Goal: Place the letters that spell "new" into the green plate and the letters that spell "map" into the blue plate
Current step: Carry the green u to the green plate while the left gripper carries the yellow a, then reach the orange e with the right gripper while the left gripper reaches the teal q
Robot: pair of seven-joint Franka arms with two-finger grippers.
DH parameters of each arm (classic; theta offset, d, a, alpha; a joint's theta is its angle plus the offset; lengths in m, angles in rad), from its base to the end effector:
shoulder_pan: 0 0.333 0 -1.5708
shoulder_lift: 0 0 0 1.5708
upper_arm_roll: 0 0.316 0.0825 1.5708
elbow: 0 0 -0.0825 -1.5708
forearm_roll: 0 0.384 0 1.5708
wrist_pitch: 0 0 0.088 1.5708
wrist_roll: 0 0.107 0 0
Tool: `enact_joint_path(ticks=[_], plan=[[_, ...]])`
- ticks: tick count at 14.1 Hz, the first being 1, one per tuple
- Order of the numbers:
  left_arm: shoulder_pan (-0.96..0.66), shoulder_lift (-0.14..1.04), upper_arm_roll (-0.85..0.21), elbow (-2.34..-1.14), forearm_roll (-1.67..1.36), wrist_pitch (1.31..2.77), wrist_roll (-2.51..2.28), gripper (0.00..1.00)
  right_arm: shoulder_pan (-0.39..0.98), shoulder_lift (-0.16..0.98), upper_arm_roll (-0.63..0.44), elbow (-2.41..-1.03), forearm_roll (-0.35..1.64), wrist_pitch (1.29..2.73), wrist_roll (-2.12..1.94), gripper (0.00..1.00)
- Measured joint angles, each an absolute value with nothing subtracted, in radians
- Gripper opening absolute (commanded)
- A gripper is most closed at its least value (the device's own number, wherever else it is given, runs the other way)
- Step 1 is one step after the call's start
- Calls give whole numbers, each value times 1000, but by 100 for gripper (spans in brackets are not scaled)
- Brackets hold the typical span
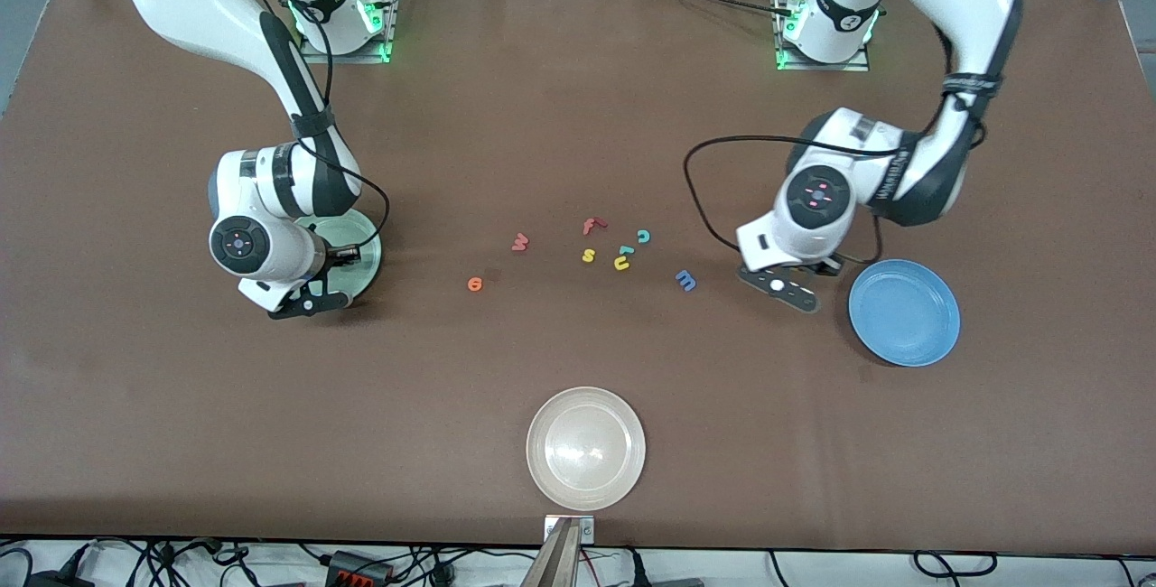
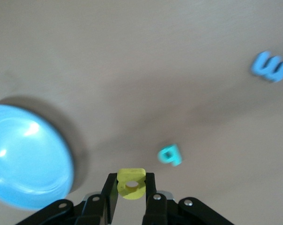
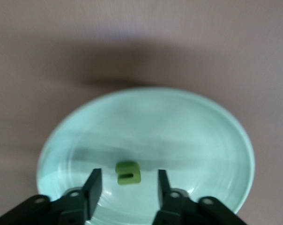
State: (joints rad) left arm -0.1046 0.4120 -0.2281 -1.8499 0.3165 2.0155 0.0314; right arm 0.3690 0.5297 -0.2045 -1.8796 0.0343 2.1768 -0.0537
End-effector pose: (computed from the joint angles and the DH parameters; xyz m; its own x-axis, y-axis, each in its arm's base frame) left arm 0.5866 -0.1755 0.2897 0.8478 -0.4715 -0.2428 -0.5126 -0.8459 -0.1471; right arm 0.6019 0.1059 0.2153 0.9548 0.1971 -0.2225 0.2168 -0.9739 0.0677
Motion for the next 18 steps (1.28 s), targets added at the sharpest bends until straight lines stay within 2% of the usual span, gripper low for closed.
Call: enact_joint_path(ticks=[4,7,8,9,10,15,18], plan=[[57,433,-224,-1845,317,2034,249,13,428,531,-177,-1740,35,2178,-54,100],[152,503,-223,-1849,317,2151,377,13,527,569,-170,-1656,35,2180,-45,100],[187,532,-223,-1849,317,2198,433,22,552,595,-170,-1632,35,2192,-44,100],[220,559,-222,-1849,317,2240,483,52,569,624,-168,-1614,35,2224,-46,100],[244,580,-222,-1848,317,2268,515,100,577,651,-159,-1603,35,2266,-54,100],[257,595,-241,-1838,317,2272,534,100,594,722,-101,-1589,34,2313,-314,100],[257,574,-274,-1827,251,2187,482,100,612,725,-99,-1589,34,2290,-535,100]])
